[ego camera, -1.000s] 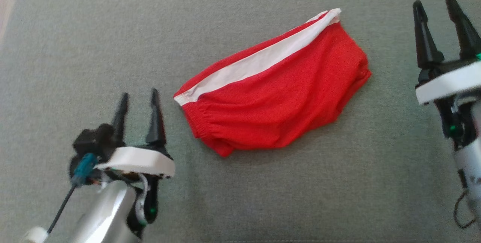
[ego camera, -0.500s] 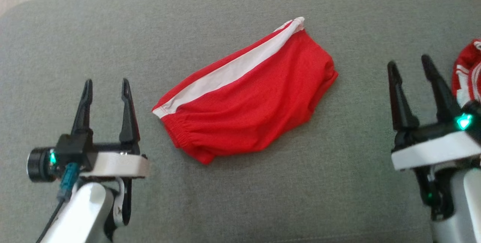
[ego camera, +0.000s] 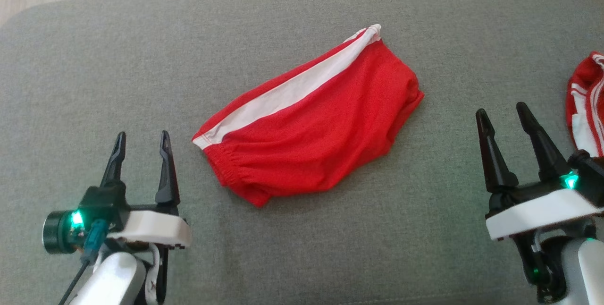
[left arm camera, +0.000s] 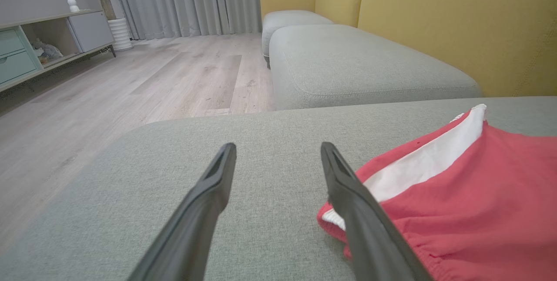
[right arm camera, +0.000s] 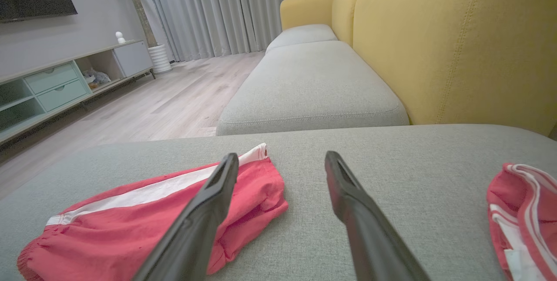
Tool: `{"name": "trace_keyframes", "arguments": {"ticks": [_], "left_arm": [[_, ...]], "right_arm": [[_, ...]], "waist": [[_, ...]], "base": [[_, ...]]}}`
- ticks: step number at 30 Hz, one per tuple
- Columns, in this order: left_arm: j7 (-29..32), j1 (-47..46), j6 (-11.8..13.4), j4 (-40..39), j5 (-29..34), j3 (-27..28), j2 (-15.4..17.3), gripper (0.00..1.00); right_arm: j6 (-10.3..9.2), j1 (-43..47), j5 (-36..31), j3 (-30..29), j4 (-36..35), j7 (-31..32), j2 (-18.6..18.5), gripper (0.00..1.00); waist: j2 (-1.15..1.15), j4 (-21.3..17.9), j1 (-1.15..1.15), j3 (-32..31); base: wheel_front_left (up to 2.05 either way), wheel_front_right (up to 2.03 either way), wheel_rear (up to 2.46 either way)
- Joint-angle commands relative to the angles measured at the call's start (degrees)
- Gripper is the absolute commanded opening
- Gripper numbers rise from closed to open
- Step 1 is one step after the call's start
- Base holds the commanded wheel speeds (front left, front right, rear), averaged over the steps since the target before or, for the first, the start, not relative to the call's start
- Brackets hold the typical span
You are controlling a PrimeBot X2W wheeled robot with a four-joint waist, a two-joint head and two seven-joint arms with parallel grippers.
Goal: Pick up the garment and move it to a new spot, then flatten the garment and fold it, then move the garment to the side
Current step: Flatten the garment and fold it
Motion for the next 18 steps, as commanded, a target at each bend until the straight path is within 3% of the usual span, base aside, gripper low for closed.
{"name": "trace_keyframes", "arguments": {"ticks": [1,8,18], "left_arm": [[-0.1,-1.2,0.1,-1.4,-0.4,2.0,1.7,1.0],[0.0,-1.6,-0.1,-1.5,-0.7,1.8,1.7,1.0],[0.2,-4.6,-0.4,-1.1,-0.3,0.7,0.4,1.0]], "right_arm": [[-0.04,-0.8,0.1,0.7,-2.1,0.3,-0.5,1.0],[-0.04,-1.5,1.2,0.3,-1.0,1.8,-1.1,1.0],[-0.04,-12.2,6.4,5.7,13.6,7.7,-6.3,1.0]], "waist": [[0.0,0.1,0.0,0.0],[0.0,0.4,0.0,0.6],[0.0,2.8,0.0,4.0]], "base": [[0.0,0.0,0.0],[0.0,0.0,0.0],[0.0,0.0,0.0]]}}
